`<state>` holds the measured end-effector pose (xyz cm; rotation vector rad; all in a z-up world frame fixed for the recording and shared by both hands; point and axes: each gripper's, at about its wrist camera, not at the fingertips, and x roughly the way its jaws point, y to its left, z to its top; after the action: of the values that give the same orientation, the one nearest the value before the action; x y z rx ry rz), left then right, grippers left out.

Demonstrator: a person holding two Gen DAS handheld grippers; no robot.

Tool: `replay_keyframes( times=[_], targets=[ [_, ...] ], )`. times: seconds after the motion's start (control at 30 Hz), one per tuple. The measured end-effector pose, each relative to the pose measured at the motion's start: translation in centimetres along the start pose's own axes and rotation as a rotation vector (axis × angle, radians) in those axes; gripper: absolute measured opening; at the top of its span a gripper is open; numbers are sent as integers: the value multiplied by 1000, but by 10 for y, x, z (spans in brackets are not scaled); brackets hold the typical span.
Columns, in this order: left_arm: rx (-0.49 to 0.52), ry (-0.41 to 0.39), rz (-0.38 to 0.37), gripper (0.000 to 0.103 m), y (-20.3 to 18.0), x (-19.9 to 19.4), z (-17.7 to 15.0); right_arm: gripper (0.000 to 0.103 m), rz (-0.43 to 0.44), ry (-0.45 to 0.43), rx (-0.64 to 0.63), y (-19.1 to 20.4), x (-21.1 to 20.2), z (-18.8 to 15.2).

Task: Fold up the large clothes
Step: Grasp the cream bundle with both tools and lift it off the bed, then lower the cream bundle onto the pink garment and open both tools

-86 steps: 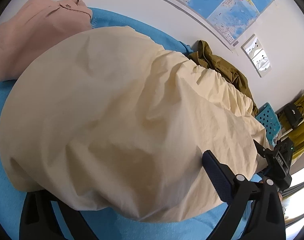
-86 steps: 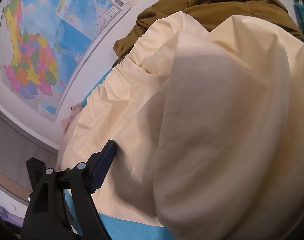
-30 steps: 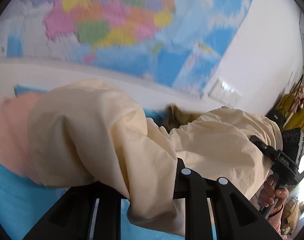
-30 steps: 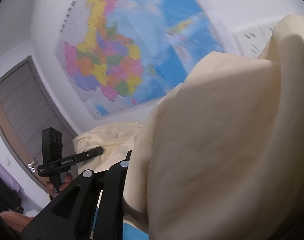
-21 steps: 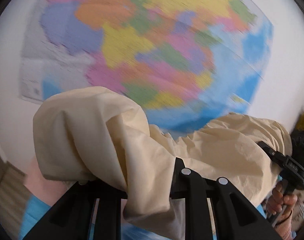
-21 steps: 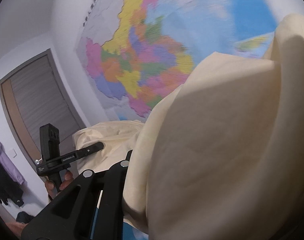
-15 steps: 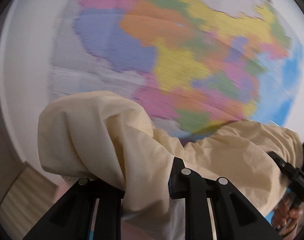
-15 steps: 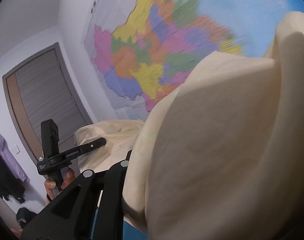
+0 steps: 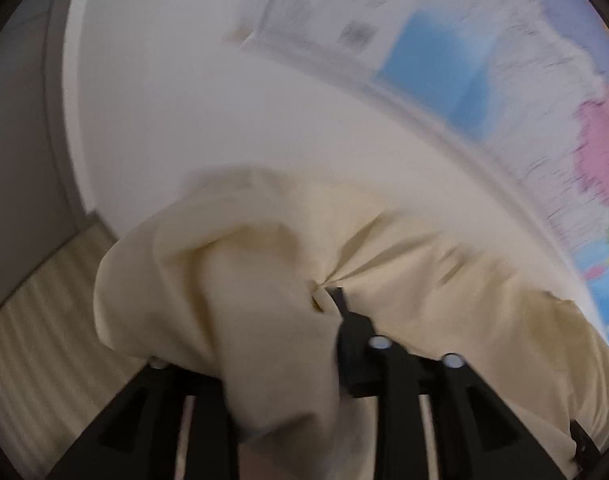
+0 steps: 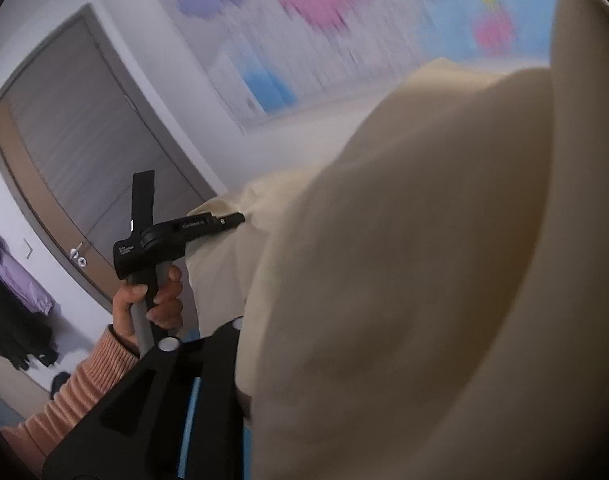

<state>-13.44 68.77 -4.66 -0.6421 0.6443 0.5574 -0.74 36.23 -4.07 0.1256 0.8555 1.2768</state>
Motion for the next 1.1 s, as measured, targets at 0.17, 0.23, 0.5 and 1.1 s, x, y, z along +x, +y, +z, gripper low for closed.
replay_keyframes(
  times=[0.17, 0.23, 0.5, 1.1],
  targets=[
    [30, 0, 11, 42, 3, -1, -10, 48, 65, 62, 91, -22, -13, -17],
    [64, -3, 47, 47, -5, -4, -13, 66, 84, 90, 130, -29, -26, -23],
    [144, -44, 182, 74, -19, -38, -35, 69, -42, 149, 38, -34, -107, -47],
    [307, -40, 73, 86, -87, -47, -91, 44, -144, 213, -29, -25, -63, -37]
  ],
)
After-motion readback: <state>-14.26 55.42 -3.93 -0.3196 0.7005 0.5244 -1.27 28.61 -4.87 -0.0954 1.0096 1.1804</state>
